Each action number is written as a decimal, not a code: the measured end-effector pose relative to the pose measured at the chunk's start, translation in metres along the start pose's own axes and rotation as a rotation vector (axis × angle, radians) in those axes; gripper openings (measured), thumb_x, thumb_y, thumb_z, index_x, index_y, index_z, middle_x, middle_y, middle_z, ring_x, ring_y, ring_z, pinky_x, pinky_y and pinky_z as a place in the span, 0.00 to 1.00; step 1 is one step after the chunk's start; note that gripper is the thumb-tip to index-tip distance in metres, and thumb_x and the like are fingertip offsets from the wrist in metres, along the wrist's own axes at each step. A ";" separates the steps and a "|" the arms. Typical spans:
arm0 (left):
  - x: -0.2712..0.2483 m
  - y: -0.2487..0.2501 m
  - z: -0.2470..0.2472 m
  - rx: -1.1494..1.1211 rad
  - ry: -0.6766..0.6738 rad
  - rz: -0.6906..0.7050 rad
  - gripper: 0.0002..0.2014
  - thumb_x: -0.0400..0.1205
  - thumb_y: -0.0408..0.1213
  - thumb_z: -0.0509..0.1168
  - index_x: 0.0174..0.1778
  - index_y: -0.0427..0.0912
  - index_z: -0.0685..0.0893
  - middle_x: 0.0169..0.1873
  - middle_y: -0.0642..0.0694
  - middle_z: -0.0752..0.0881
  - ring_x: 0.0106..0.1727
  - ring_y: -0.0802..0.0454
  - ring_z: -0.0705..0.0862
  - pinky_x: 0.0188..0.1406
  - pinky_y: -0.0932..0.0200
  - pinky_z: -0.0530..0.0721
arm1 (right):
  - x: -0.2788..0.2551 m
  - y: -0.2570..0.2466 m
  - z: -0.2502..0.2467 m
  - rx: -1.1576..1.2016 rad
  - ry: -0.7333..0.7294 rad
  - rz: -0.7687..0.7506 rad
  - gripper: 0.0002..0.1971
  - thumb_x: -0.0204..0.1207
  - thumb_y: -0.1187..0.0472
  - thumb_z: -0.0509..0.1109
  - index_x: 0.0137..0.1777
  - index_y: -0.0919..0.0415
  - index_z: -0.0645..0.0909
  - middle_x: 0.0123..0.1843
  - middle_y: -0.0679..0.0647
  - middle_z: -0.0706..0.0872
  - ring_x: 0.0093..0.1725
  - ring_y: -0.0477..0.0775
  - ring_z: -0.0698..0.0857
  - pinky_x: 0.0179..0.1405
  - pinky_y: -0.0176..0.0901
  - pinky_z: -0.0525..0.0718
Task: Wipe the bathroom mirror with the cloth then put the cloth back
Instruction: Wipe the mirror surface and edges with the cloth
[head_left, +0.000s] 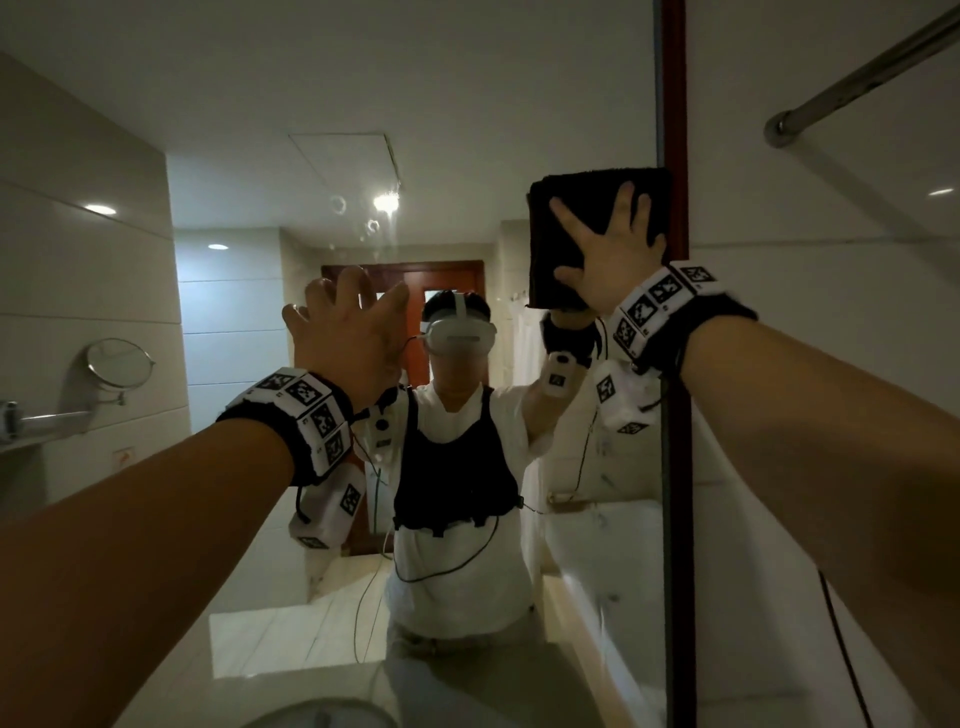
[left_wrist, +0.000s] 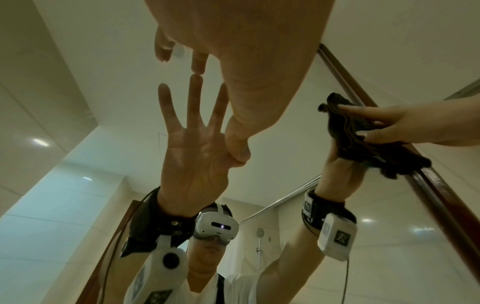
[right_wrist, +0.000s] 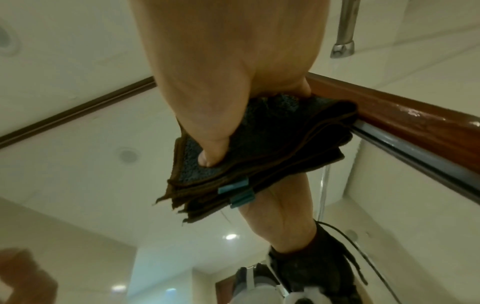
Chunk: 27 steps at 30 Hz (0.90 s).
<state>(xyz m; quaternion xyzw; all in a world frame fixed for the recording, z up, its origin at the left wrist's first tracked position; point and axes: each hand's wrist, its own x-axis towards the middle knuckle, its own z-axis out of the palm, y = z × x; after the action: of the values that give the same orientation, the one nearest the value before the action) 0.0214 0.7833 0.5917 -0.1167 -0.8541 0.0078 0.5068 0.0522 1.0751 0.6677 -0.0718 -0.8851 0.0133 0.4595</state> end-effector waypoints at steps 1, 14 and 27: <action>-0.001 0.000 0.002 -0.009 0.011 -0.003 0.44 0.64 0.51 0.78 0.75 0.62 0.64 0.72 0.41 0.66 0.70 0.28 0.68 0.60 0.28 0.72 | -0.001 0.000 0.002 0.008 0.003 -0.002 0.41 0.81 0.41 0.67 0.83 0.27 0.41 0.87 0.65 0.32 0.85 0.71 0.36 0.79 0.80 0.49; -0.002 0.004 0.002 -0.055 0.032 -0.034 0.41 0.64 0.49 0.78 0.72 0.61 0.67 0.71 0.39 0.67 0.68 0.27 0.70 0.57 0.26 0.73 | -0.076 0.004 0.047 0.015 -0.029 0.011 0.41 0.81 0.42 0.65 0.83 0.28 0.38 0.86 0.66 0.30 0.84 0.72 0.34 0.79 0.80 0.50; -0.003 0.005 0.002 -0.079 -0.040 -0.049 0.44 0.68 0.49 0.77 0.77 0.62 0.60 0.78 0.41 0.60 0.77 0.26 0.61 0.61 0.21 0.72 | -0.147 0.012 0.091 0.002 -0.093 0.007 0.41 0.83 0.44 0.64 0.83 0.29 0.36 0.84 0.66 0.26 0.83 0.72 0.29 0.80 0.79 0.49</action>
<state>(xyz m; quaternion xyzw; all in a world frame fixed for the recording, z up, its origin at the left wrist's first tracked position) 0.0216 0.7877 0.5876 -0.1152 -0.8664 -0.0358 0.4846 0.0629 1.0700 0.4951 -0.0737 -0.9052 0.0193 0.4181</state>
